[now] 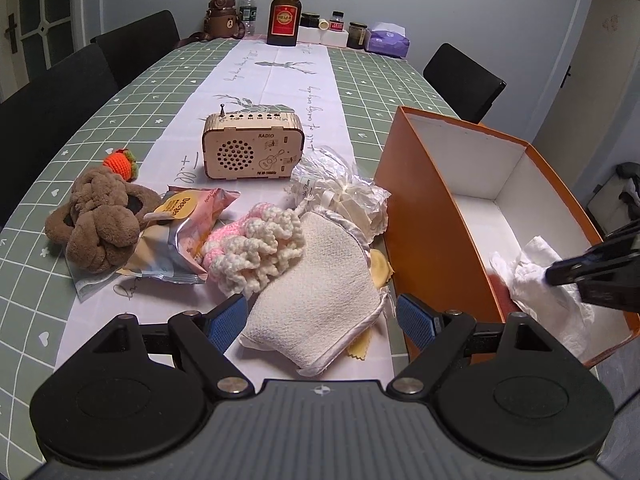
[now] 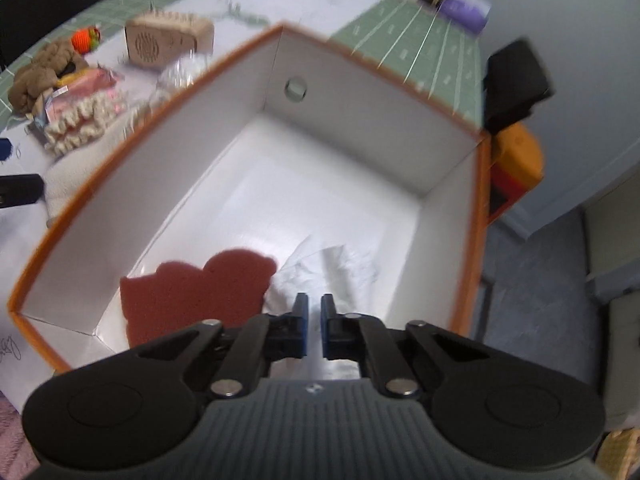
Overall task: Organize soft objects
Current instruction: 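Lower both items into the orange box and open both tools, then move the right tool to the pink-cream crochet piece and grasp it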
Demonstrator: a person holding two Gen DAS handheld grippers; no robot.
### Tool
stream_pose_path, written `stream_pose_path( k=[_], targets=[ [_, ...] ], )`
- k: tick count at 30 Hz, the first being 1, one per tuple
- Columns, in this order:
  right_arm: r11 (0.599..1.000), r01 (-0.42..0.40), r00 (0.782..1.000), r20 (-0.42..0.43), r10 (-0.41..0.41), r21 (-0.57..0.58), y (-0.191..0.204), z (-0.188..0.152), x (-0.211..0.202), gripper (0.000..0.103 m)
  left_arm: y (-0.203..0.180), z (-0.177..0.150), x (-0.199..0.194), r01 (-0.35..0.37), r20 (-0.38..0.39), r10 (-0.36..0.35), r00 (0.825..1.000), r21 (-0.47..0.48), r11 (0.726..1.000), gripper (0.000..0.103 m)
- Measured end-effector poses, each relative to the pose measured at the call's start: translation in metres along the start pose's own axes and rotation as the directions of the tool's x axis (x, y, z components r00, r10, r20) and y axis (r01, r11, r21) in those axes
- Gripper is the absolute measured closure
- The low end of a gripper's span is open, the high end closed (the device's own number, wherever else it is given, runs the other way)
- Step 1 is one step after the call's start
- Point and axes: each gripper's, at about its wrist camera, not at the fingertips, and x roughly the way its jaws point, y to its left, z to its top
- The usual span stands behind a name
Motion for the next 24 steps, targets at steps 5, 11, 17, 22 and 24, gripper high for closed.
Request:
stream_pose_path(
  k=[5,11,17,22,24],
  targets=[
    [0.999,0.023,0.993,-0.119,-0.028,-0.042,-0.002,0.004,0.038,0.103,0.002,-0.004,0.0,-0.052,0.01,0.052,0.999,0.022,0.998,0.004],
    [0.999,-0.026,0.976,-0.219,0.018,-0.034,-0.01,-0.001,0.064,0.103,0.004,-0.006,-0.002,-0.108,0.03,0.106,0.994,0.066,0.992,0.004],
    [0.998,0.028,0.979,-0.2,-0.038,-0.053,-0.007,-0.007,0.057,0.103,0.013,-0.004,-0.009,-0.121,0.04,0.119,0.992,0.051,0.991,0.004],
    [0.993,0.107,0.992,-0.055,-0.11,-0.051,0.009,-0.001,0.009,0.072,0.026,-0.004,-0.027,-0.13,0.077,0.126,0.989,0.045,0.991,0.004],
    [0.989,0.141,0.99,0.012,-0.141,-0.036,0.015,0.001,-0.017,0.07,0.031,-0.004,-0.035,-0.139,0.092,0.134,0.987,0.047,0.989,0.004]
  ],
)
